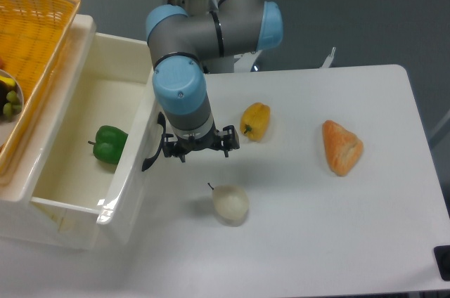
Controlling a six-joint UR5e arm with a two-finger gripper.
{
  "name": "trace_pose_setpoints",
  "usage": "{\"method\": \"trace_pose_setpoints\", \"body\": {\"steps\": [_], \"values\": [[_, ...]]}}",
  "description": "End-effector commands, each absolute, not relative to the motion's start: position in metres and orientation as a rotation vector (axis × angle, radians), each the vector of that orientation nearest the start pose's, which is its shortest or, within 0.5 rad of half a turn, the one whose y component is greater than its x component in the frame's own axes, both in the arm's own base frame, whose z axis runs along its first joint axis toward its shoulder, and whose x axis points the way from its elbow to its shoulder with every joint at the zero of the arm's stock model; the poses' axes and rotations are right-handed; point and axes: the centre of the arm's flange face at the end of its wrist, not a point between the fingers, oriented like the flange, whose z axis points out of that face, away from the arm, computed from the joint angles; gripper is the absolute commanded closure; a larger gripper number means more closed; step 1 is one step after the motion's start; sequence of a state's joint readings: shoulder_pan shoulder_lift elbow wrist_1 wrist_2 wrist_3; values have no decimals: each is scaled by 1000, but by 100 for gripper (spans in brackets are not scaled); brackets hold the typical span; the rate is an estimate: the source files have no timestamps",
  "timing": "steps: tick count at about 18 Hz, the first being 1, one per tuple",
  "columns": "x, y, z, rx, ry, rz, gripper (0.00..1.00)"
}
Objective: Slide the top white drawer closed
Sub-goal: 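Push the drawer front inward into the white cabinet with the gripper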
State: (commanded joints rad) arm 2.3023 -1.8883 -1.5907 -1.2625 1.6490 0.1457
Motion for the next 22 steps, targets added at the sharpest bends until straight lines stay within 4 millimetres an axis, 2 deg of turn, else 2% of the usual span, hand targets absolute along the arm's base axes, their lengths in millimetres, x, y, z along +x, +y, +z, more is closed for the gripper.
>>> {"method": "trace_pose_setpoints", "body": {"steps": [3, 10, 22], "values": [[-317, 524, 322, -3090, -923, 82, 0], [-314, 529, 286, -3146, -920, 48, 0], [-297, 539, 287, -3159, -876, 54, 0]]}}
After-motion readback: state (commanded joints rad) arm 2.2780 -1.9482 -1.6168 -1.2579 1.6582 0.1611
